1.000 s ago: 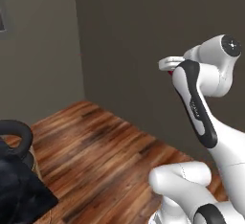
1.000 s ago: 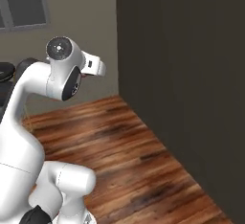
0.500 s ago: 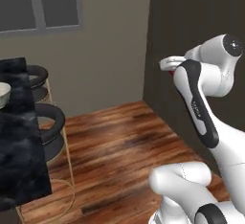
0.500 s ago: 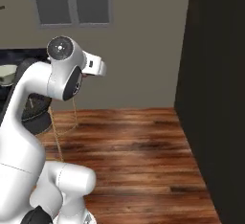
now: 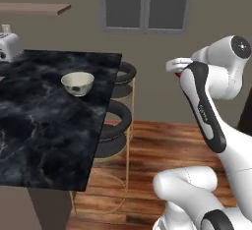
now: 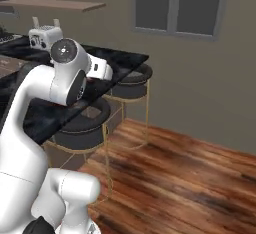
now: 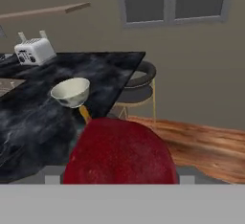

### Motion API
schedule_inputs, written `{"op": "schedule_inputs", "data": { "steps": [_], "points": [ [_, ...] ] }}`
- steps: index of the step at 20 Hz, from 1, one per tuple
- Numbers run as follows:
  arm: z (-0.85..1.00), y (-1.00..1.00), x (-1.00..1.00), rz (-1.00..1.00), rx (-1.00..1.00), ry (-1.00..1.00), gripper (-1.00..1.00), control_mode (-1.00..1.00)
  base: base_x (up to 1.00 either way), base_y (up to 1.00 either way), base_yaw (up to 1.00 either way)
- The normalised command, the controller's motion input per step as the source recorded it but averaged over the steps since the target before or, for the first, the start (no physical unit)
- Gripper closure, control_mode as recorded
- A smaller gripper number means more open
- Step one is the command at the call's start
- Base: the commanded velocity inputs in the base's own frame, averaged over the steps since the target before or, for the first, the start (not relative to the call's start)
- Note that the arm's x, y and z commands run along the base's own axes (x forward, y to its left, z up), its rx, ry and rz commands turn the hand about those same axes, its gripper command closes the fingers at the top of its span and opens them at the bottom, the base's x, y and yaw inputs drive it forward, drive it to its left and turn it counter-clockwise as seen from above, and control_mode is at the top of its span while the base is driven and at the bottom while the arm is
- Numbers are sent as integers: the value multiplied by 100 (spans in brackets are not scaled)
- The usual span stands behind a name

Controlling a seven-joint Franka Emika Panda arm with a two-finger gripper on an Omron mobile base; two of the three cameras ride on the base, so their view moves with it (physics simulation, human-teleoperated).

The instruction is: Retrieve the pear and banana from the fridge and place them into the bowl on the dining table.

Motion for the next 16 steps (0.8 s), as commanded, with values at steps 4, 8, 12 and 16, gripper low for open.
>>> {"op": "schedule_inputs", "data": {
  "steps": [4, 8, 12, 16],
  "points": [
    [0, 0, 0, 0, 0, 0, 100, 100, 94, -37, 74],
    [0, 0, 0, 0, 0, 0, 100, 100, 96, -50, 67],
    [0, 0, 0, 0, 0, 0, 100, 100, 82, -63, 63],
    [0, 0, 0, 0, 0, 0, 100, 100, 68, -73, 61]
  ]
}}
